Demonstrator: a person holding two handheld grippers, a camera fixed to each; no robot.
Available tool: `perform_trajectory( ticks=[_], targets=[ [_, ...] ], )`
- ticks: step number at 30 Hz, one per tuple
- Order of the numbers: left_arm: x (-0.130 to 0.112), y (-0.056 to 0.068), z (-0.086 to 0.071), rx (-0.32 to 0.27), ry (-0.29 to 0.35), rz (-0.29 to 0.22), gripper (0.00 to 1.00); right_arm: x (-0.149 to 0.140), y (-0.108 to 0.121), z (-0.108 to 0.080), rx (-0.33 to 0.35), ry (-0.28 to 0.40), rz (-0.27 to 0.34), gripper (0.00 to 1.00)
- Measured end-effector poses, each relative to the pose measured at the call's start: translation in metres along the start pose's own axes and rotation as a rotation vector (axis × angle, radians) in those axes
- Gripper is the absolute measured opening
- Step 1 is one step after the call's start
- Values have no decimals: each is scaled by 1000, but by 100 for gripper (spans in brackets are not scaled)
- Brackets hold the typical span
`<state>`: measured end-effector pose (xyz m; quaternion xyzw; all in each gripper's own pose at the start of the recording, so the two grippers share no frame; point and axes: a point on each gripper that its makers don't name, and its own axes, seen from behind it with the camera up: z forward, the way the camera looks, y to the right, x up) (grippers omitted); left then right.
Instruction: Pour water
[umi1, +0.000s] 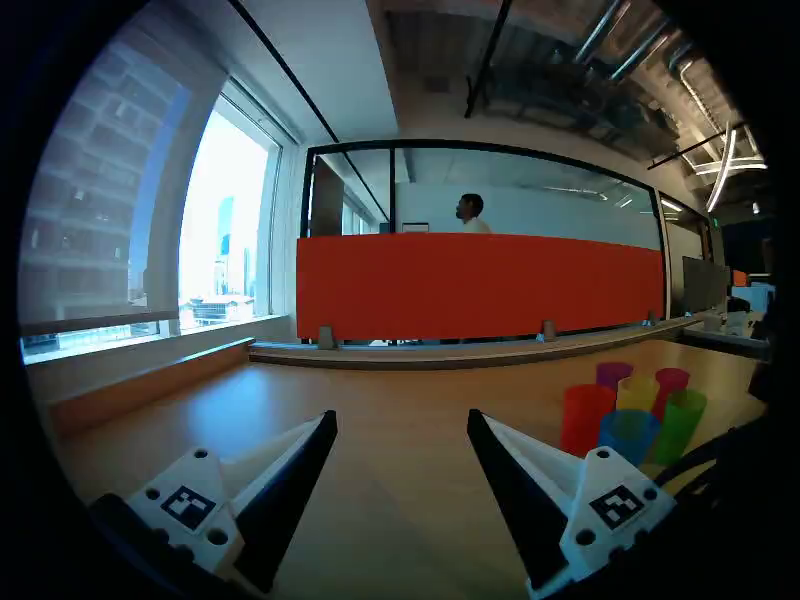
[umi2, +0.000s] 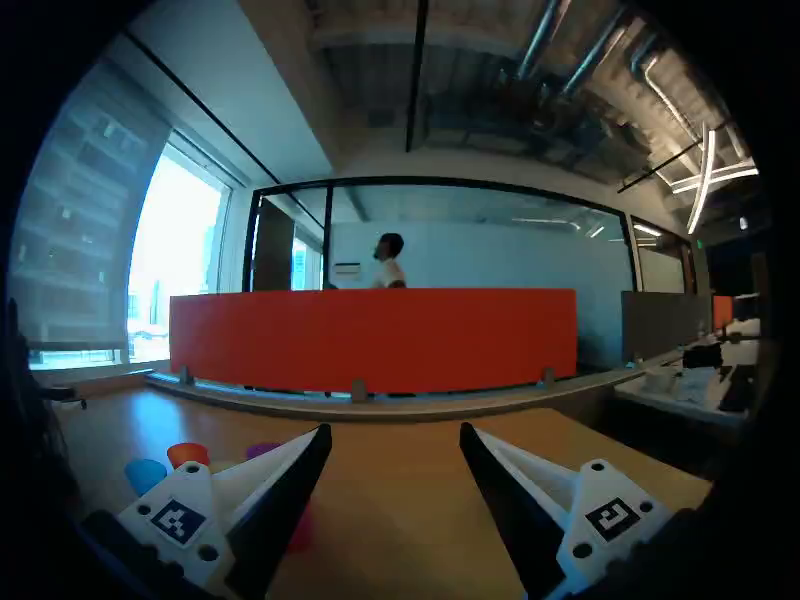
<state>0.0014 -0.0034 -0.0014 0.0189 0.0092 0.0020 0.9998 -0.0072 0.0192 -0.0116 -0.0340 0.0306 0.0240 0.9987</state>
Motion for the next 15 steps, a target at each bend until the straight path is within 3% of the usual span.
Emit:
perform_trajectory(
  ticks=[8,15],
  targets=[
    [0,0,0,0,0,0,97,-22,-2,1,9,3,59,99],
    [0,0,0,0,0,0,97,-41,-13,3,12,-14,29,99]
  ],
)
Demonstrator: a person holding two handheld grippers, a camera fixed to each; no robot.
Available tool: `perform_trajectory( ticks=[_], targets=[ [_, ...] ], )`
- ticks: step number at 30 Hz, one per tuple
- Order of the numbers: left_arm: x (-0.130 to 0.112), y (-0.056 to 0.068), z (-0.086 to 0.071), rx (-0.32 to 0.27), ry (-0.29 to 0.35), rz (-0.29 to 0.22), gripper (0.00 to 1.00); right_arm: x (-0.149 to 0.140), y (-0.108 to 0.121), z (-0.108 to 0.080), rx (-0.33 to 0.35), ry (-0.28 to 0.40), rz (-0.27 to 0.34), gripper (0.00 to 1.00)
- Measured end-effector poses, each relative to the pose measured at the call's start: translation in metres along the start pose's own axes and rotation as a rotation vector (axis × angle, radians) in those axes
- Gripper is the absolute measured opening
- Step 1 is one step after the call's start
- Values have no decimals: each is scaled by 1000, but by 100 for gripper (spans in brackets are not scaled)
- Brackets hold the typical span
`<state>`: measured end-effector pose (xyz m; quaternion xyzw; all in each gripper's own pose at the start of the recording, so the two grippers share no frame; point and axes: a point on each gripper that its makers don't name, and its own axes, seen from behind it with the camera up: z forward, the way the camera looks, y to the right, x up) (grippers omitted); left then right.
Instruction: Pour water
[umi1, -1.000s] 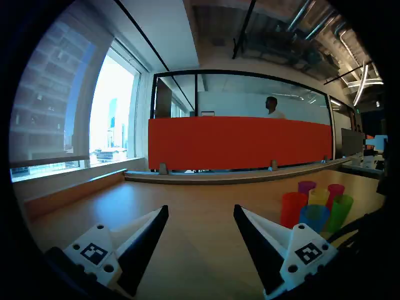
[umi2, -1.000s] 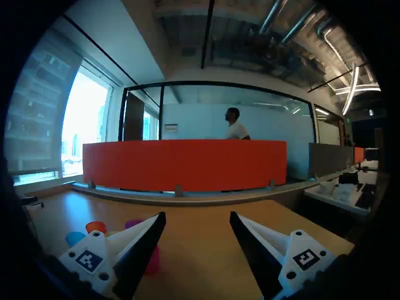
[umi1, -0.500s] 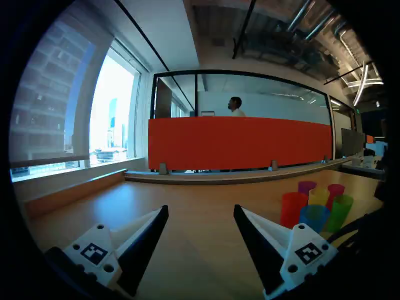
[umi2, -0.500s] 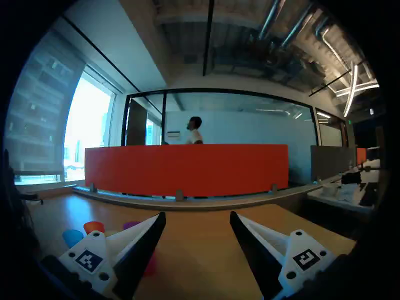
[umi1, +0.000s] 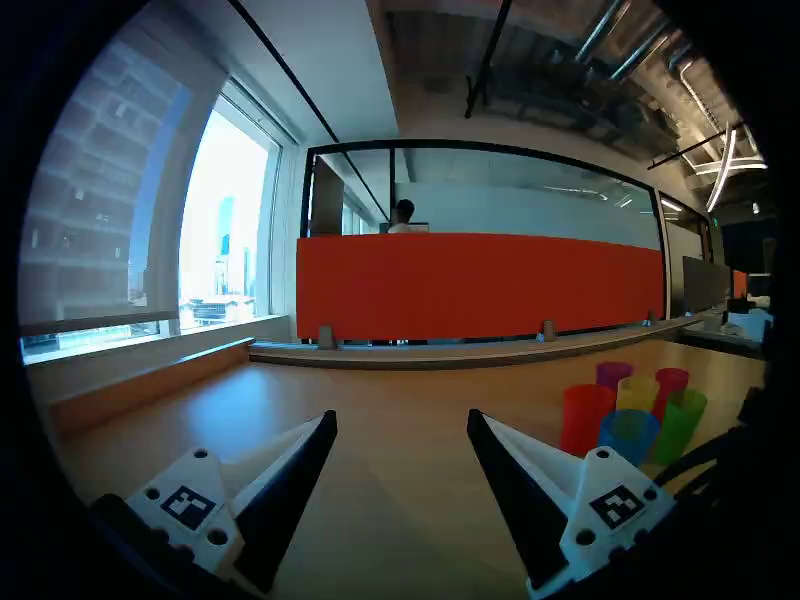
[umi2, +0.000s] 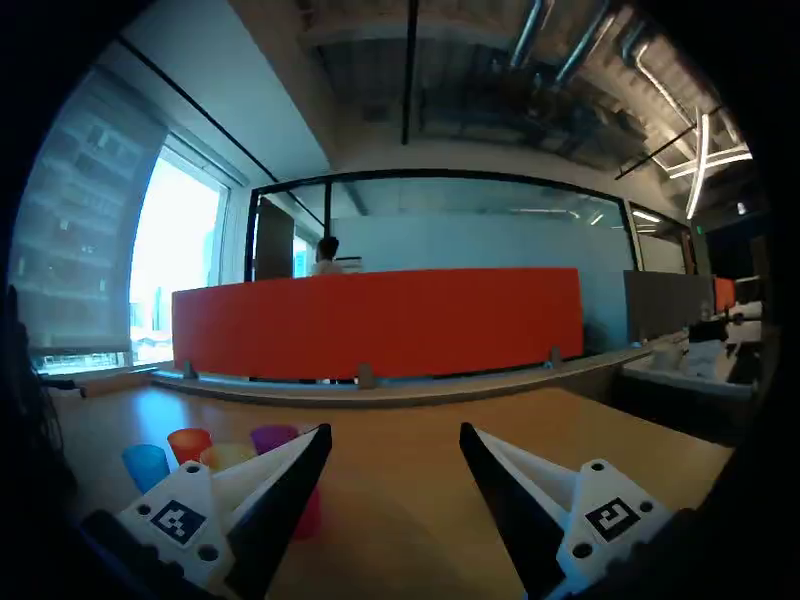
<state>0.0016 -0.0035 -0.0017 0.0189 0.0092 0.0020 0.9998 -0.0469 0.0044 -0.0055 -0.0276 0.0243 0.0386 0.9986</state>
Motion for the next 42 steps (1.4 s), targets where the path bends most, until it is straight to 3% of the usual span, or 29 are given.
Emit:
perform_trajectory(
  ticks=[8,29,42],
  targets=[
    [-1,-1,-1,0,0,0,97,-9,-7,0,13,-14,21,99],
    [-1,-1,-2,0,0,0,97,-28,11,-2,-35,-51,-33,99],
    [0,0,0,0,0,0,97,-30,5,-2,-25,-61,-49,99]
  ],
)
